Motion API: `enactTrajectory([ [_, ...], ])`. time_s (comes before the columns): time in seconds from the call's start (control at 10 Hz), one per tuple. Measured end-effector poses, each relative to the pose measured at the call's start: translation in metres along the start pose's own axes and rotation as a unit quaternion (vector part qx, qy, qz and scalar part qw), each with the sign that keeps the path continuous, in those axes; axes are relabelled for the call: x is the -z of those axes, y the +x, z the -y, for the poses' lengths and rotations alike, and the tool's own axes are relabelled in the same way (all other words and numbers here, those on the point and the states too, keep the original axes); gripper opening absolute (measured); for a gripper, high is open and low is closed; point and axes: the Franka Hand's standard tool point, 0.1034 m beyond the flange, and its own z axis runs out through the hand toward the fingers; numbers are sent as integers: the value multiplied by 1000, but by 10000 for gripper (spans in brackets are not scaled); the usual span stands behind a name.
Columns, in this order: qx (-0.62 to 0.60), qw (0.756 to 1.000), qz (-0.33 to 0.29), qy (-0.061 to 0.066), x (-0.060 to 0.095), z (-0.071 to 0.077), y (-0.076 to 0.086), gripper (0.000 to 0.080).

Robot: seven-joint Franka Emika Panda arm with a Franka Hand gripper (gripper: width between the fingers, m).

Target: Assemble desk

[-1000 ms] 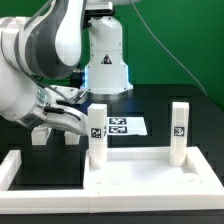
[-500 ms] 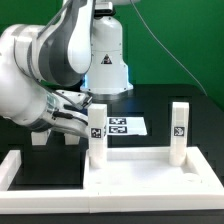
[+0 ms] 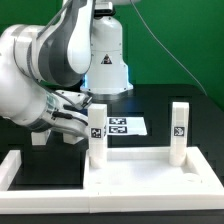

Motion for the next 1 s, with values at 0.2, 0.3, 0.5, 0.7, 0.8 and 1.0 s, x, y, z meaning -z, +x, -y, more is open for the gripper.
enactTrajectory([
  [0.2, 0, 1000, 0, 0, 0, 0, 0, 286],
  [0.3, 0, 1000, 0, 0, 0, 0, 0, 286],
  [0.5, 0, 1000, 0, 0, 0, 0, 0, 286],
  [0.7, 0, 1000, 0, 0, 0, 0, 0, 287],
  [0.8, 1, 1000, 7, 1, 3, 0, -4, 287],
  [1.0, 11, 1000, 7, 21, 47, 4, -35, 287],
])
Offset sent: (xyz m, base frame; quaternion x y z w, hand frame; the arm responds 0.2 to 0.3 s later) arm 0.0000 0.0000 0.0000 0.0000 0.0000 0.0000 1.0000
